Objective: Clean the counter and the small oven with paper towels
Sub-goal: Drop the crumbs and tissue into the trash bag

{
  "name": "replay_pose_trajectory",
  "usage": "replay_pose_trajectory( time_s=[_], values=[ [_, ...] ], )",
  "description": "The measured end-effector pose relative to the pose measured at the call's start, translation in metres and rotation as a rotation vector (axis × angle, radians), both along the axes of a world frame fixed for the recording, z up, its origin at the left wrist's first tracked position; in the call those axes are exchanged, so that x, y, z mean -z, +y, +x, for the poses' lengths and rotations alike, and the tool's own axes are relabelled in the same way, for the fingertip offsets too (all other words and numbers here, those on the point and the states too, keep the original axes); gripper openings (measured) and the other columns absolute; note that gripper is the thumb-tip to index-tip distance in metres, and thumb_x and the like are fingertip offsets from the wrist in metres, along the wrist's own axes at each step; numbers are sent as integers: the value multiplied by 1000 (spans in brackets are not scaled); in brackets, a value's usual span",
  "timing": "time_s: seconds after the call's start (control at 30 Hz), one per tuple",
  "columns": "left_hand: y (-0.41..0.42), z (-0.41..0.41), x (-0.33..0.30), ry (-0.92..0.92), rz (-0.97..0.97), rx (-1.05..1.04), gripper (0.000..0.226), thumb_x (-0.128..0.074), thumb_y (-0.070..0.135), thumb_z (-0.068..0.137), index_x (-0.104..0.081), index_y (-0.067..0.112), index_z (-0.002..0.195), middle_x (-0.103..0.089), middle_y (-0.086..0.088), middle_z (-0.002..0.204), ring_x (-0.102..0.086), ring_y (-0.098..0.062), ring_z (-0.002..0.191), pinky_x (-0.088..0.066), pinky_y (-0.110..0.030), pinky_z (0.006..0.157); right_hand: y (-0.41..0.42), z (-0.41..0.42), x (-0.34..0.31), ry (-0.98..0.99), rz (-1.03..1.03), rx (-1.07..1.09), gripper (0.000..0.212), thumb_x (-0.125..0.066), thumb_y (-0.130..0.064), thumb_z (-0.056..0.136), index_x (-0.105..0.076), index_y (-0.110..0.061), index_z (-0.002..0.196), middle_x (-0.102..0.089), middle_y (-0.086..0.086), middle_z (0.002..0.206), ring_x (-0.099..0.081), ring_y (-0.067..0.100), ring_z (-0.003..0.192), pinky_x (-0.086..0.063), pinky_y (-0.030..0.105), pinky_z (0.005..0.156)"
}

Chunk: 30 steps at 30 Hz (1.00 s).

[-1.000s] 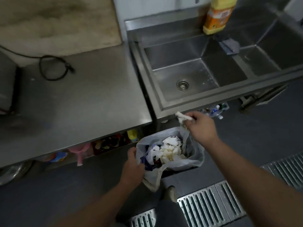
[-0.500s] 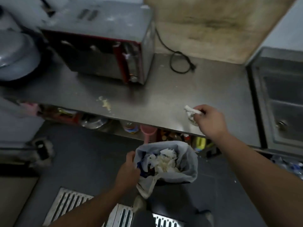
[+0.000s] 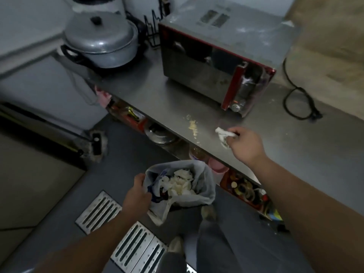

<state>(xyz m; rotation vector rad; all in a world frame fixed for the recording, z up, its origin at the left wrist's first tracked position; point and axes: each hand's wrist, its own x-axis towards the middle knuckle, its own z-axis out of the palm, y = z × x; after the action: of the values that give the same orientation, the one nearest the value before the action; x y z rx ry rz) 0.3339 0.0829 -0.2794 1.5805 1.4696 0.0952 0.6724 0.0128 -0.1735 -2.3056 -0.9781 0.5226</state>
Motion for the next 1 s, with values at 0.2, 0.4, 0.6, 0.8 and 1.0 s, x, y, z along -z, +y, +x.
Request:
replay_pose_trajectory(
  time_s=[0.2,0.4,0.6,0.8,1.0],
  values=[
    [10,10,3,44,10,-92,23,-51,37,96,-40,34,117,-64,2,100,-65,-21,88,-57,-45,77,51,31,18,23,-57,-86,19,-59,-22,91,-69,-24,107,-66,-2,97,-57,17,83,-40,27,70],
    [17,54,12,107,11,-164,32,-55,31,95,-39,34,122,-65,-5,99,-64,-26,85,-52,-41,70,105,70,39,67,-113,-165,21,-59,-25,90,-70,-25,108,-66,-1,101,-58,17,86,-43,26,74],
    [20,61,22,128,-15,-172,28,-51,26,94,-37,40,113,-67,-6,91,-66,-25,77,-55,-42,66,143,80,56,122,-141,-237,14,-62,-22,91,-68,-20,103,-65,1,96,-58,18,84,-44,27,70],
    [39,55,39,144,-53,-144,29,-50,30,94,-35,43,115,-66,-7,92,-66,-26,76,-56,-42,68,164,77,74,146,-136,-211,10,-60,-19,92,-66,-22,99,-62,-2,95,-58,18,87,-42,27,74],
    [70,53,55,143,-83,153,47,-51,20,93,-31,41,130,-65,3,90,-64,-19,71,-52,-37,62,173,77,97,58,-203,-161,17,-60,-19,91,-69,-13,104,-65,6,98,-57,22,88,-45,30,77]
  ],
)
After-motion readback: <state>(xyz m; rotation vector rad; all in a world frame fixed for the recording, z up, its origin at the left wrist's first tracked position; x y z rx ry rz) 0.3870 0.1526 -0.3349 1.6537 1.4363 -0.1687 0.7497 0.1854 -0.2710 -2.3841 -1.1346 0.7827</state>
